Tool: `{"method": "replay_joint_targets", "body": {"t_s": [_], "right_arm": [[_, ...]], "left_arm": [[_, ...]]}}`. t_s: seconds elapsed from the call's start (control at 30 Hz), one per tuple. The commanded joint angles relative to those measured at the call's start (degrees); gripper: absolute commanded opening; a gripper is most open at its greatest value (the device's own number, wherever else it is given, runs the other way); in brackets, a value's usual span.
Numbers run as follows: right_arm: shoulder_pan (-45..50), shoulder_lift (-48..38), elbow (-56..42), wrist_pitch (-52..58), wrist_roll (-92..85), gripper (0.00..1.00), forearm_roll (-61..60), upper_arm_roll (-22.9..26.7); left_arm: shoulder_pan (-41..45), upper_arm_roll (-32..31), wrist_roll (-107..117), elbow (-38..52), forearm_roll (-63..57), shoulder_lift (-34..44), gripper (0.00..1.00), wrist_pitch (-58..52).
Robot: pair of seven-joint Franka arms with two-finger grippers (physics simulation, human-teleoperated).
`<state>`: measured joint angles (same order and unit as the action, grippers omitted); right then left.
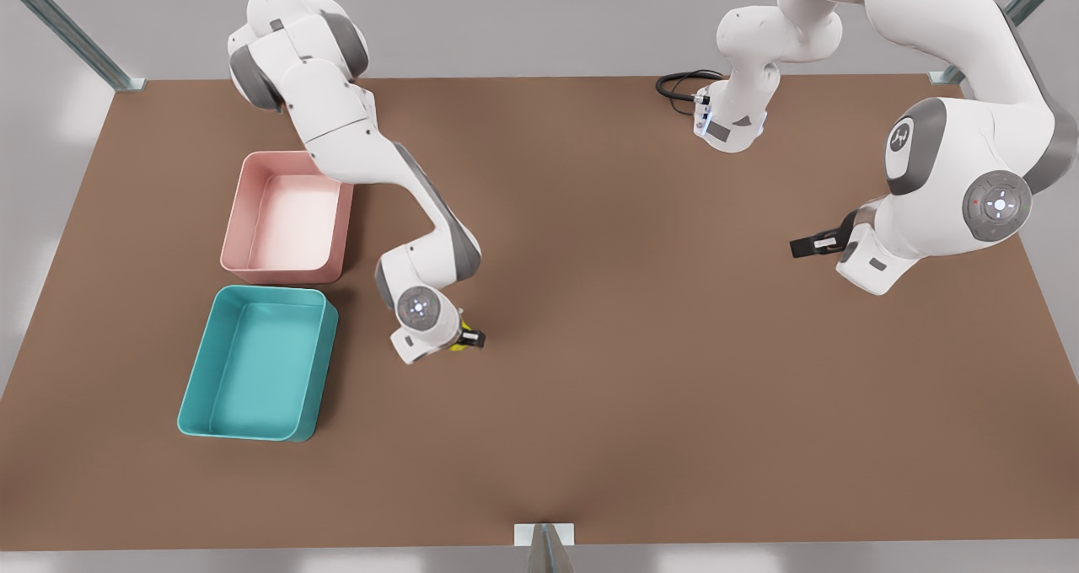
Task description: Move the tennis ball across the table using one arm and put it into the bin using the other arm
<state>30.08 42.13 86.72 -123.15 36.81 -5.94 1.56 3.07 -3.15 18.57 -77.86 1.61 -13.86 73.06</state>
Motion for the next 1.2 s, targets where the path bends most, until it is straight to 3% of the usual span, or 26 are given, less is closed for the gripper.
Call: {"method": "replay_joint_targets", "body": {"t_s": [0.0, 0.8, 0.97, 1.17], "right_arm": [[0.4, -0.1, 0.4, -2.7, 3.1, 1.00, 0.0, 0.0], [1.1, 3.4, 2.8, -6.4, 1.8, 1.00, 0.0, 0.0], [0.9, 3.3, 2.8, -6.3, 1.0, 0.72, 0.0, 0.0], [0.4, 1.4, 2.1, -5.7, -0.7, 0.70, 0.0, 0.0]], "left_arm": [[0.0, 0.0, 5.2, 0.0, 0.0, 0.1, 1.00, 0.0], [0.0, 0.0, 5.2, -0.8, 0.1, -0.4, 1.00, 0.0], [-0.1, 0.0, 5.2, -0.8, 0.1, -0.4, 1.00, 0.0], [-0.1, 0.0, 5.2, -1.2, 0.1, -0.4, 1.00, 0.1]]}}
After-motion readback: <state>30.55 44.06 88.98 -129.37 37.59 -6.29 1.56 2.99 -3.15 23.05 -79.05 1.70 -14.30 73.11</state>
